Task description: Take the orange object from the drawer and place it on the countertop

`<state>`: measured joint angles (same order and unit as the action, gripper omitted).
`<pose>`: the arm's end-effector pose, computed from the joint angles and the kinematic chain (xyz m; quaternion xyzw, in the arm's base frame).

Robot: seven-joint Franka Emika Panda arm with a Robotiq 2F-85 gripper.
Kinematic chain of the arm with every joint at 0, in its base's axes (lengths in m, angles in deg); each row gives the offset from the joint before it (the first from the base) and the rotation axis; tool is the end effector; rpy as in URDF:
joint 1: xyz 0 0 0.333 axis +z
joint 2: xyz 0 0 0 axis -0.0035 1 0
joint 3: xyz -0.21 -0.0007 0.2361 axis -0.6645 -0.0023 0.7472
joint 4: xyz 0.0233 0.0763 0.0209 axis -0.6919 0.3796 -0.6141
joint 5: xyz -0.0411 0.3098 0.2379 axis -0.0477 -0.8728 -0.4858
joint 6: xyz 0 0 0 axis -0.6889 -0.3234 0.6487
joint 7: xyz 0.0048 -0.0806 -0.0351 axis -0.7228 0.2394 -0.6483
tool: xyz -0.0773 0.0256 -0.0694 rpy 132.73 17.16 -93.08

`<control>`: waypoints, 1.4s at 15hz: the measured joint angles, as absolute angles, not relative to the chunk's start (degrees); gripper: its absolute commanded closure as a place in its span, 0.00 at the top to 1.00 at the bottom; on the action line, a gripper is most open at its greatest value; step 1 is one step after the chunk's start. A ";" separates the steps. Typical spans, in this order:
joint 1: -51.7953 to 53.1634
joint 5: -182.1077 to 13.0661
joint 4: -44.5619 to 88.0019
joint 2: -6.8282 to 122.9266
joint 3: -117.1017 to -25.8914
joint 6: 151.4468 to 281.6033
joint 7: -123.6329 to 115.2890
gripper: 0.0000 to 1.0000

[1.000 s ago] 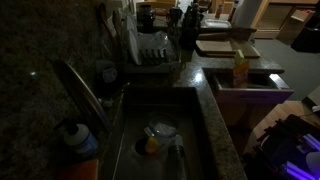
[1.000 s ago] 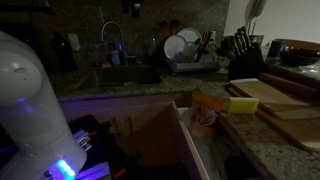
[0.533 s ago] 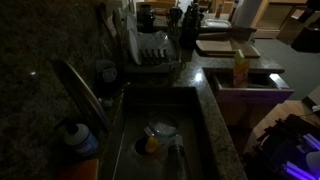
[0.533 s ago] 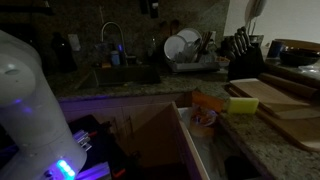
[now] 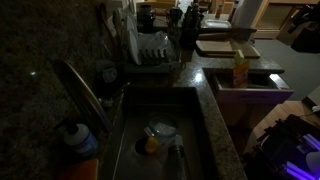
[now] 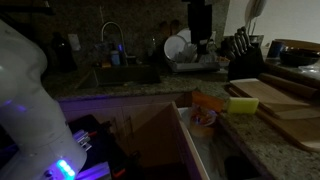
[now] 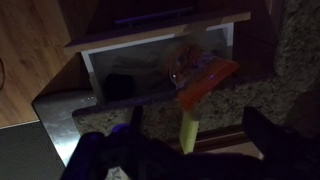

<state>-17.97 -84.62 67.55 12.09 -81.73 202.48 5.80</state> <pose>0.3481 -0.2299 0.5094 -0.9215 0.3743 -0.1008 0.0245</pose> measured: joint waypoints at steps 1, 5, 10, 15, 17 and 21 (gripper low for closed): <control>-17.96 -84.62 67.51 12.25 -81.54 202.48 5.79 1.00; -18.09 -84.26 67.42 11.70 -81.27 202.92 6.68 1.00; -20.39 -83.76 68.23 24.06 -80.60 220.09 21.07 1.00; -18.93 -86.00 71.05 32.14 -78.53 236.25 29.25 1.00; -17.17 -89.62 71.95 32.67 -77.92 239.43 30.03 1.00; -16.59 -90.44 71.84 33.16 -77.46 239.43 31.94 1.00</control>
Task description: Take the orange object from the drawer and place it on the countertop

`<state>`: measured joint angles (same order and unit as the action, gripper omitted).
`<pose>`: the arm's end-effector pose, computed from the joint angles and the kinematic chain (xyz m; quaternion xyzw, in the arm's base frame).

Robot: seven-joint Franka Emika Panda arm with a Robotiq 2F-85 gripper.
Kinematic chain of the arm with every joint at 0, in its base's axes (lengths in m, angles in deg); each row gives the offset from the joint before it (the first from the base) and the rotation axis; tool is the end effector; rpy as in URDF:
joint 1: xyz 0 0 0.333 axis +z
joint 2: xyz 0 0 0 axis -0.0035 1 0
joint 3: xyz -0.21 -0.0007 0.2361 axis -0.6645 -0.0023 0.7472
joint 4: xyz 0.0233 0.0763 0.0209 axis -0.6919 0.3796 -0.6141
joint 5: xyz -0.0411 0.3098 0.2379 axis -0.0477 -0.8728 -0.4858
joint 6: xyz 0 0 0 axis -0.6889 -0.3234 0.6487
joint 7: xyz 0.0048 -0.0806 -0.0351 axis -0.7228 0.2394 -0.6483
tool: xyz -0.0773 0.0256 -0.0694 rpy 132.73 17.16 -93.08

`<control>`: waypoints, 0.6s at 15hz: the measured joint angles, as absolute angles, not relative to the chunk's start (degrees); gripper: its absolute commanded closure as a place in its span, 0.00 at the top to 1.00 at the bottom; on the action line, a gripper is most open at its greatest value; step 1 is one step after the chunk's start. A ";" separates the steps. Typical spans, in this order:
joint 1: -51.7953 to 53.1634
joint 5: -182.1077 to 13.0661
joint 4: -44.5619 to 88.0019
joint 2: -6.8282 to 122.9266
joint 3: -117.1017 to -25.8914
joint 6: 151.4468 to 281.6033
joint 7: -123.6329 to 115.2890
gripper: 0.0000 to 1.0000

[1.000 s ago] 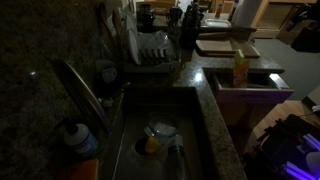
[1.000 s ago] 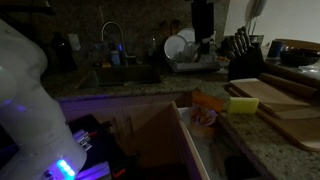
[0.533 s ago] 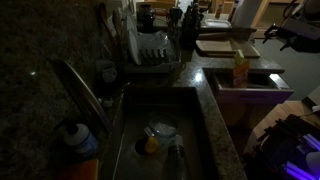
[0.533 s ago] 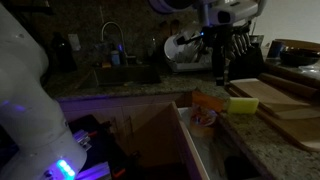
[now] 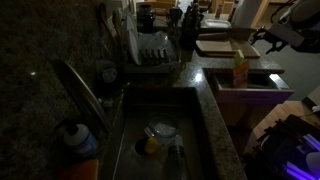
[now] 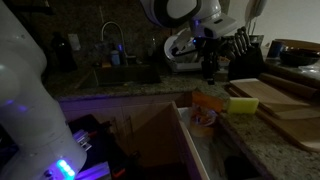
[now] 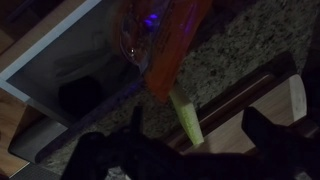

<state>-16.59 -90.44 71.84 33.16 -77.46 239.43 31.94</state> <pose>0.4394 -0.2200 0.3851 -0.8034 0.5598 -0.1962 0.0523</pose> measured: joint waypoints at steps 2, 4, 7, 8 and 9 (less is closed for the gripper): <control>-16.68 -89.49 71.78 33.11 -77.49 239.50 32.07 1.00; -17.71 -84.47 70.72 34.15 -77.41 237.44 37.17 1.00; -18.45 -81.88 65.40 41.19 -77.77 231.83 44.23 1.00; -18.19 -82.29 63.47 43.76 -77.88 229.59 45.44 1.00; -17.67 -83.40 61.39 46.36 -78.00 226.80 46.35 1.00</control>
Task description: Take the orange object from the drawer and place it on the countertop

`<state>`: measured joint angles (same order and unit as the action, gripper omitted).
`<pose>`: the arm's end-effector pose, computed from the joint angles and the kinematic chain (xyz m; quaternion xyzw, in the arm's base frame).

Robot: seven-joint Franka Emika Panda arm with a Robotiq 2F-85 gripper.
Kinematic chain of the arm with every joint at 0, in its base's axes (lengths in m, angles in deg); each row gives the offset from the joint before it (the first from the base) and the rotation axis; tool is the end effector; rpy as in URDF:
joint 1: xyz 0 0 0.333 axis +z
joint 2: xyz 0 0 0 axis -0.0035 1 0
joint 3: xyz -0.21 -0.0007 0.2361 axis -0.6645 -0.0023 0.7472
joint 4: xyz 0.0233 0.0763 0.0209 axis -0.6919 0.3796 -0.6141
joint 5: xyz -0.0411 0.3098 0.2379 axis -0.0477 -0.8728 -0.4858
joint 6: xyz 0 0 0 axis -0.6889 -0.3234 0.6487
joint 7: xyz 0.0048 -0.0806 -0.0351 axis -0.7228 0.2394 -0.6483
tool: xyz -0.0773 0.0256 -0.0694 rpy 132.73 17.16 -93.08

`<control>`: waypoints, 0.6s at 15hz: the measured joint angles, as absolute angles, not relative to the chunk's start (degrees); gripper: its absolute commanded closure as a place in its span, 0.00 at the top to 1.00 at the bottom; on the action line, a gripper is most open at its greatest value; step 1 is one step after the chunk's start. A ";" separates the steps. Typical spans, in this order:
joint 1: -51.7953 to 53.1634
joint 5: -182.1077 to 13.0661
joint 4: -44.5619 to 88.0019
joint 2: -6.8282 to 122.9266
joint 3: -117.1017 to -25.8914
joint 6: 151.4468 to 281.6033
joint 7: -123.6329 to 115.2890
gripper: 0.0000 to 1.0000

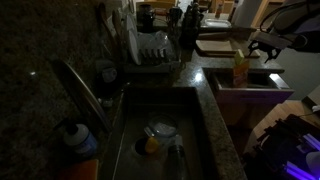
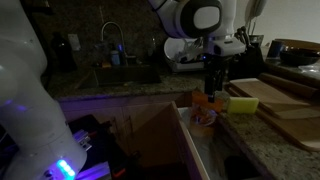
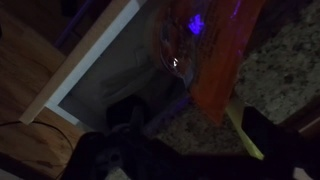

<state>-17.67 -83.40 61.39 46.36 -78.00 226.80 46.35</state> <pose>0.4713 -0.2488 0.3243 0.7649 -0.6396 0.0752 0.0124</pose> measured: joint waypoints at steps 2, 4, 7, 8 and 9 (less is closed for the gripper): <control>-16.31 -85.22 57.66 50.38 -78.31 222.27 48.08 1.00; -15.27 -85.29 55.39 52.64 -78.58 220.96 49.91 1.00; -14.43 -85.30 55.01 53.02 -79.38 220.85 50.17 1.00; -14.05 -84.90 55.06 53.07 -80.00 220.86 50.22 0.85; -13.80 -84.60 55.13 53.25 -80.67 220.89 50.29 0.74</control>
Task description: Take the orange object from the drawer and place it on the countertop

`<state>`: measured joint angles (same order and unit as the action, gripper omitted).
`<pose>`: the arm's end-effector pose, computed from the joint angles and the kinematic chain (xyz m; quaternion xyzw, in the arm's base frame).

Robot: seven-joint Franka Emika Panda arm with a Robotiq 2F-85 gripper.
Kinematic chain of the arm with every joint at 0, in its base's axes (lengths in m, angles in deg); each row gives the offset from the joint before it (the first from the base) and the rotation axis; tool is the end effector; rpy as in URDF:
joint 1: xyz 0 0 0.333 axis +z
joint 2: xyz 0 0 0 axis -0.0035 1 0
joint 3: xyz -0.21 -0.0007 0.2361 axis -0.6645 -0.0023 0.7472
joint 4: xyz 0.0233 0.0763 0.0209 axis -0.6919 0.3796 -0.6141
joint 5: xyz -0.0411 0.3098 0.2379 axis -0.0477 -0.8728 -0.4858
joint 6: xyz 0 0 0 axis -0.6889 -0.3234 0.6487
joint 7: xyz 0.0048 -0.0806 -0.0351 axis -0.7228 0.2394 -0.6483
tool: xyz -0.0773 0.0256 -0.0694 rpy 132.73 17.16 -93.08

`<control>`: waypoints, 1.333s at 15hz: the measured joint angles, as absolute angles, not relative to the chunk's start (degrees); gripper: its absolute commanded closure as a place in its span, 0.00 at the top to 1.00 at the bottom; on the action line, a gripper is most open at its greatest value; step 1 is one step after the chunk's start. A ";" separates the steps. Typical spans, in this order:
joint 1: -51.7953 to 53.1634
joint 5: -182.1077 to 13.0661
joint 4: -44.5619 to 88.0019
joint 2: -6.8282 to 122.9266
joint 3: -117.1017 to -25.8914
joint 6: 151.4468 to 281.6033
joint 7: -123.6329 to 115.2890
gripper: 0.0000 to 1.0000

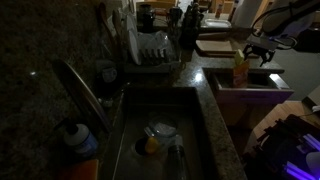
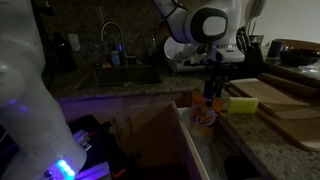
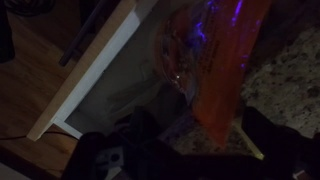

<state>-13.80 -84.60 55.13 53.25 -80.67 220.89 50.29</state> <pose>0.4965 -0.2493 0.2967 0.7461 -0.6644 0.0254 0.0337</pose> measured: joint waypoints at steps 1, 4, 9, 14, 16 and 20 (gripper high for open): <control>-13.77 -84.58 55.18 53.53 -81.29 220.91 50.29 0.67; -13.93 -85.95 55.27 54.43 -82.59 221.23 48.60 0.46; -13.94 -91.50 55.30 54.40 -82.92 221.76 44.23 0.10; -13.94 -94.10 55.20 54.08 -82.97 223.07 42.64 0.00; -13.94 -94.11 55.20 54.08 -83.10 224.10 42.64 0.01; -13.94 -93.95 55.01 54.01 -83.67 226.42 42.64 0.01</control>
